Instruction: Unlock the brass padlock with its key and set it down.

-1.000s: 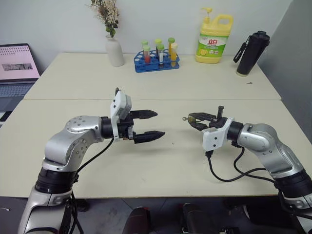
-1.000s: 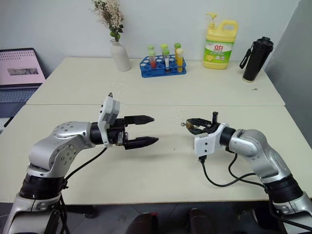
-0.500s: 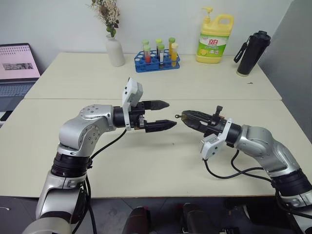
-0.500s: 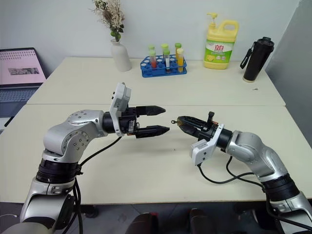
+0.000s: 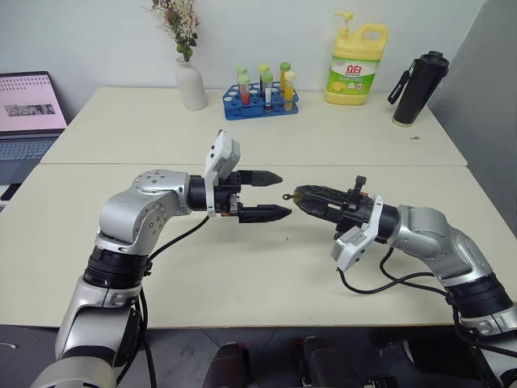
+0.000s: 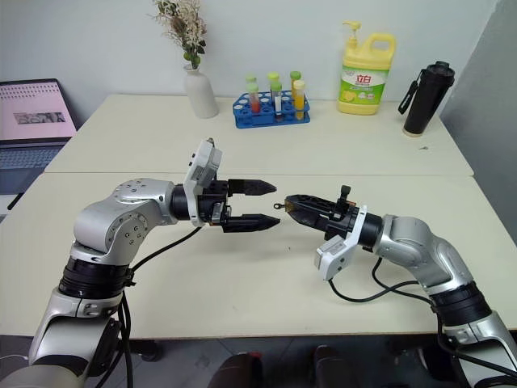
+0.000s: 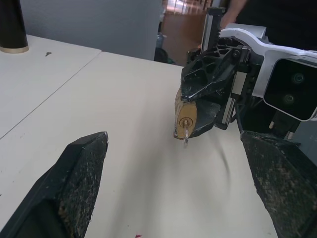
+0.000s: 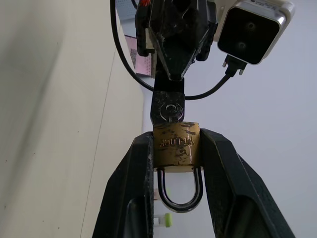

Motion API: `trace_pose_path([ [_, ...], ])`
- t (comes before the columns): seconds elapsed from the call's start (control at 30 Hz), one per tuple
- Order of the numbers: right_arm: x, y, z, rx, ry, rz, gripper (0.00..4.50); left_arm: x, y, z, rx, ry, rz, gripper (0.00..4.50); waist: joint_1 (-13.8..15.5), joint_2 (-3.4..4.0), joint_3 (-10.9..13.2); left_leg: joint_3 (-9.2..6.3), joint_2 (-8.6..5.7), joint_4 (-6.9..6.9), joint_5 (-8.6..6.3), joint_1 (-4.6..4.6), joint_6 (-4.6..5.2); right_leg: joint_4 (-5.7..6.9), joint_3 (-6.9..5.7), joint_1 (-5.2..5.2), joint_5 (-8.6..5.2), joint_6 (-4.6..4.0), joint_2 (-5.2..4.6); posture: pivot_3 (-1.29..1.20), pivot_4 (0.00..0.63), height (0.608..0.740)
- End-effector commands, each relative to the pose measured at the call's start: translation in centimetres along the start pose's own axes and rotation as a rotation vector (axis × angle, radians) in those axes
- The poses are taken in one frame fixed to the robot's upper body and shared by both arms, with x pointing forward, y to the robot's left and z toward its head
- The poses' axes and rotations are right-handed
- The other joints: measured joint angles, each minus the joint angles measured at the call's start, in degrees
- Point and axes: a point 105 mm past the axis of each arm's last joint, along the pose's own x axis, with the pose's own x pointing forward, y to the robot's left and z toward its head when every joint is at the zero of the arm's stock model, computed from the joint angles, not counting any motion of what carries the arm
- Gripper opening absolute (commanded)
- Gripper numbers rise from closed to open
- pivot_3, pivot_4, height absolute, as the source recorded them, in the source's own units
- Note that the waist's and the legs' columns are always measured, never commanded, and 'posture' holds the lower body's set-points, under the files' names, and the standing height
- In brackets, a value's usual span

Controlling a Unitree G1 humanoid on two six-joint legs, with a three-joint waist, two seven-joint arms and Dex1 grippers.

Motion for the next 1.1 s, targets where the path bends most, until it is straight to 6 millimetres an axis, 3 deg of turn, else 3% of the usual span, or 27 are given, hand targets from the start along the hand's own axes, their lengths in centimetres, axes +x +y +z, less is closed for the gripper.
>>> trace_pose_path([
  [0.03, -0.01, -1.43, 0.31, -0.023, -0.023, -0.047, 0.94, -0.06, -0.09, 1.09, 0.043, -0.012, -0.010, 4.50, 0.00, 0.00, 0.00, 0.00, 0.00, 0.00, 0.00, 0.00, 0.00, 0.00, -0.01, 0.00, 0.00, 0.00, 0.00, 0.00, 0.150, 0.740],
  [0.17, -0.01, -1.43, 0.39, -0.022, -0.028, -0.045, 0.94, -0.07, -0.17, 1.05, 0.049, -0.004, -0.020, 4.50, 0.00, 0.00, 0.00, 0.00, 0.00, 0.00, 0.00, 0.00, 0.00, 0.00, 0.00, 0.00, 0.00, 0.00, 0.00, 0.00, 0.150, 0.740],
  [0.27, -0.05, -1.43, 0.40, -0.022, -0.029, -0.044, 0.94, -0.08, -0.19, 1.03, 0.050, -0.002, -0.023, 3.94, 0.00, 0.00, 0.00, 0.00, 0.00, 0.00, 0.00, 0.00, 0.00, 0.01, 0.00, 0.00, 0.01, -0.01, 0.00, 0.00, 0.150, 0.740],
  [0.7, 0.01, -1.42, 0.54, -0.015, -0.041, -0.037, 0.94, 0.28, -0.64, 0.88, 0.047, -0.009, -0.056, 0.03, 0.00, 0.00, 0.00, 0.00, 0.00, 0.01, 0.00, 0.00, 0.00, 0.01, 0.00, 0.00, 0.01, -0.02, 0.00, 0.00, 0.150, 0.740],
  [1.1, 0.10, -1.21, 0.59, 0.006, -0.044, -0.023, 0.94, 0.52, -0.54, 0.65, 0.087, -0.008, -0.044, 0.00, 0.00, 0.00, 0.00, 0.00, 0.00, 0.02, 0.00, 0.00, 0.00, 0.02, 0.00, 0.00, 0.02, -0.04, 0.00, 0.00, 0.150, 0.740],
])
